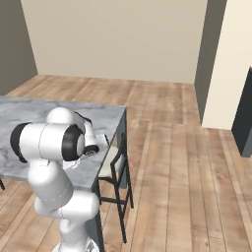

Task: Pick the can from the counter and place it in the open cabinet.

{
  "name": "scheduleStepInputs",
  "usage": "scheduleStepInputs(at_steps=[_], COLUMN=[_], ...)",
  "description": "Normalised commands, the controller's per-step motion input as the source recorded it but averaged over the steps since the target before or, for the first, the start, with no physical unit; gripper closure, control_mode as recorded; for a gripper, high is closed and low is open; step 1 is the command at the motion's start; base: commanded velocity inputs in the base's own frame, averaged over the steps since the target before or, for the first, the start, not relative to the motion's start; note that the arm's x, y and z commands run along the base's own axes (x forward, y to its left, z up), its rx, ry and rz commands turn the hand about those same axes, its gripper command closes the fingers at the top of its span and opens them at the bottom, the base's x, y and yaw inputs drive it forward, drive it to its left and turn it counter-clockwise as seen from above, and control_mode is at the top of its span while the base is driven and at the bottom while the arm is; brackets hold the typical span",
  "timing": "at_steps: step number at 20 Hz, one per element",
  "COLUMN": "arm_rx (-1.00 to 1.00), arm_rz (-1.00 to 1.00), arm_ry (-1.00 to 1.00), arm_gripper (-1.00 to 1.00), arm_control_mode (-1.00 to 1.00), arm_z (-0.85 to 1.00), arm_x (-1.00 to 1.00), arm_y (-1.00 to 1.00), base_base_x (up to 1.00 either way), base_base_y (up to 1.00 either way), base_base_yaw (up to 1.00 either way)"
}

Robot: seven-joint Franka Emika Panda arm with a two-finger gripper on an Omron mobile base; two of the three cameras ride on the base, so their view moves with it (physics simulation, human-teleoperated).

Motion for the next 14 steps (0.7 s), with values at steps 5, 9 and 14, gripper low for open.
scheduleStepInputs(at_steps=[5, 9, 14], arm_rx=[0.0, 0.01, 0.0], arm_rz=[0.0, 0.0, 0.0], arm_ry=[0.0, 0.01, 0.03], arm_gripper=[-1.0, -1.0, -1.0], arm_control_mode=[-1.0, -1.0, -1.0], arm_z=[-0.06, -0.11, -0.18], arm_x=[0.0, 0.0, 0.0], arm_y=[0.19, 0.19, 0.2], base_base_x=[0.0, 0.0, 0.0], base_base_y=[0.0, 0.0, 0.0], base_base_yaw=[0.0, 0.0, 0.0])
